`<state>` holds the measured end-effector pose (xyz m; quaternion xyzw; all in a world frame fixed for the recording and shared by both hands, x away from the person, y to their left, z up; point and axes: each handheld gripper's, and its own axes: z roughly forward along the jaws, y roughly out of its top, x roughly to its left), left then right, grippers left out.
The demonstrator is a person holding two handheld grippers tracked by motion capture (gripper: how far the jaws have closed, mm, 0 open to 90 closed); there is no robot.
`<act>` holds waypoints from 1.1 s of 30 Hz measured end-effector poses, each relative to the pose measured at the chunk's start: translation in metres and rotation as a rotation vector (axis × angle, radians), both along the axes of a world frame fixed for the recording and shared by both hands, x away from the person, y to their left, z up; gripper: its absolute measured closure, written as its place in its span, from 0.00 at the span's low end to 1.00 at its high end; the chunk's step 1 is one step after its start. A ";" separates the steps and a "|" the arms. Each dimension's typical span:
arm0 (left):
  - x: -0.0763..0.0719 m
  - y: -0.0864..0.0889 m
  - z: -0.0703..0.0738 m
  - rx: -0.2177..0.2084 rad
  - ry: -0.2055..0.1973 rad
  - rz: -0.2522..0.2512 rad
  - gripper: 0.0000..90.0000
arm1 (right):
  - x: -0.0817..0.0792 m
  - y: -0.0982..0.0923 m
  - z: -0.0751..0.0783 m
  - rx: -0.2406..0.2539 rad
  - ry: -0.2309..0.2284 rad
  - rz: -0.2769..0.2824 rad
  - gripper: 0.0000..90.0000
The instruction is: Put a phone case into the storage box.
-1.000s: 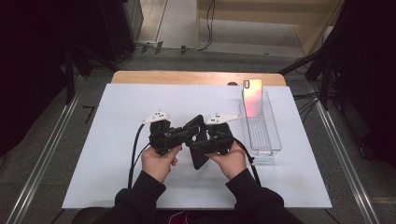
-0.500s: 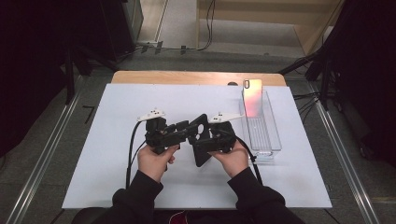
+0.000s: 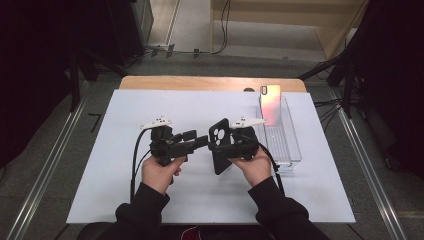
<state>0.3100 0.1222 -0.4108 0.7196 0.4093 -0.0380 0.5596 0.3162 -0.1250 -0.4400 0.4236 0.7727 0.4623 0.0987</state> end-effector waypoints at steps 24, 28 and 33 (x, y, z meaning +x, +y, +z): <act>-0.001 0.025 -0.024 0.260 -0.004 -0.253 0.34 | 0.004 -0.013 0.008 0.022 0.009 0.074 0.13; -0.001 0.035 -0.027 0.261 0.000 -0.270 0.35 | 0.006 -0.015 0.008 0.039 0.032 0.102 0.13; -0.003 0.044 -0.031 0.289 0.005 -0.292 0.35 | 0.007 -0.017 0.010 0.029 0.028 0.124 0.13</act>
